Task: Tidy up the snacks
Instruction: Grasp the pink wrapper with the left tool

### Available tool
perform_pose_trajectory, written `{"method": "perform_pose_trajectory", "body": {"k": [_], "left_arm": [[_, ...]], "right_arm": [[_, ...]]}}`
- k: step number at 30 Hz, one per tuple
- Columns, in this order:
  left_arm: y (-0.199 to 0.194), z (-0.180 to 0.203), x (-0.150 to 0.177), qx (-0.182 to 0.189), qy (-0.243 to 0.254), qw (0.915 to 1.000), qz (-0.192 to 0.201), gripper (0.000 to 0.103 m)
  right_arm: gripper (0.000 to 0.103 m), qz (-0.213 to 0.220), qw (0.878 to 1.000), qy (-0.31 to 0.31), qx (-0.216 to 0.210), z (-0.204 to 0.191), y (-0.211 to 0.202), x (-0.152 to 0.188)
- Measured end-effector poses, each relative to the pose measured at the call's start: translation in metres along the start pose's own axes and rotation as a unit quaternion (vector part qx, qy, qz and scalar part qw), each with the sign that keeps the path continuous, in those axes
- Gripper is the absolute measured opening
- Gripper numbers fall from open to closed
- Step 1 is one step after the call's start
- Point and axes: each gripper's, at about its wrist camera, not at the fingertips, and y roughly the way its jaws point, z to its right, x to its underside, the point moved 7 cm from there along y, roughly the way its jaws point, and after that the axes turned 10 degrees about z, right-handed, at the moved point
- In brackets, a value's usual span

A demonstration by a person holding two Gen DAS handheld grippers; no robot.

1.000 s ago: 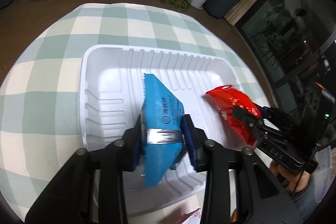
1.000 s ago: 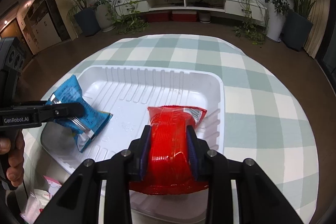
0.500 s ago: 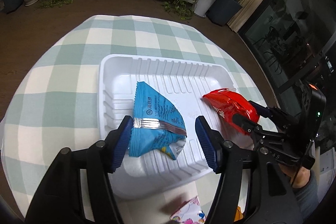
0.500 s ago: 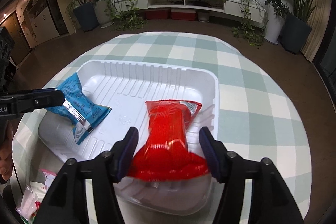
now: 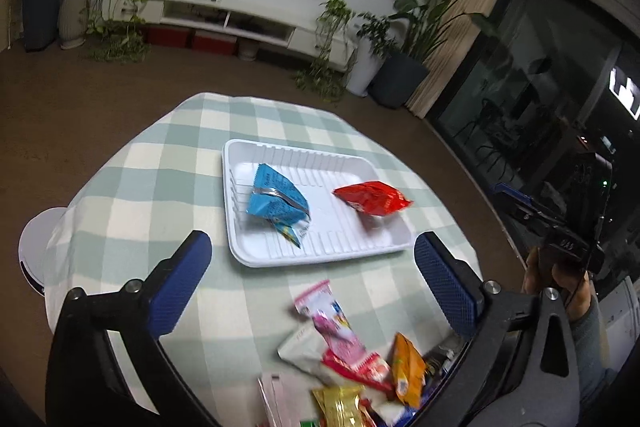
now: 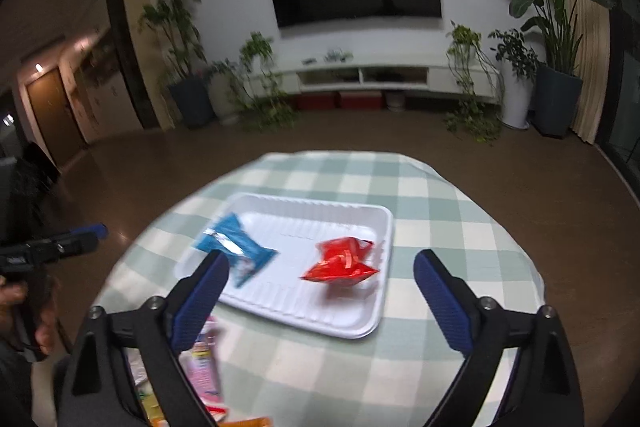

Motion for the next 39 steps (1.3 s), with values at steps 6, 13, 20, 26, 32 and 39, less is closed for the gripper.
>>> {"method": "perform_pose_trajectory", "body": {"k": [6, 13, 20, 26, 32, 39], "left_arm": [[-0.061, 0.012, 0.052, -0.051, 0.04, 0.9979, 0.004, 0.103], [-0.062, -0.003, 0.133, -0.134, 0.061, 0.9852, -0.087, 0.103], [-0.041, -0.006, 0.161, -0.168, 0.103, 0.9706, -0.138, 0.07], [-0.018, -0.008, 0.171, -0.174, 0.13, 0.9604, -0.175, 0.064], [0.002, -0.008, 0.179, -0.166, 0.14, 0.9551, -0.201, 0.062], [0.015, -0.014, 0.189, -0.156, 0.132, 0.9544, -0.218, 0.028]], "right_arm": [[0.103, 0.03, 0.999, -0.004, -0.028, -0.032, -0.07, 0.037], [0.103, -0.019, 0.998, 0.038, -0.038, -0.053, -0.1, 0.123], [0.089, -0.083, 0.994, 0.068, -0.034, -0.06, -0.097, 0.174], [0.085, -0.076, 0.995, 0.056, -0.031, -0.063, -0.097, 0.174], [0.085, -0.082, 0.995, 0.052, -0.03, -0.065, -0.097, 0.176], [0.079, -0.087, 0.995, 0.037, -0.029, -0.07, -0.097, 0.179]]}}
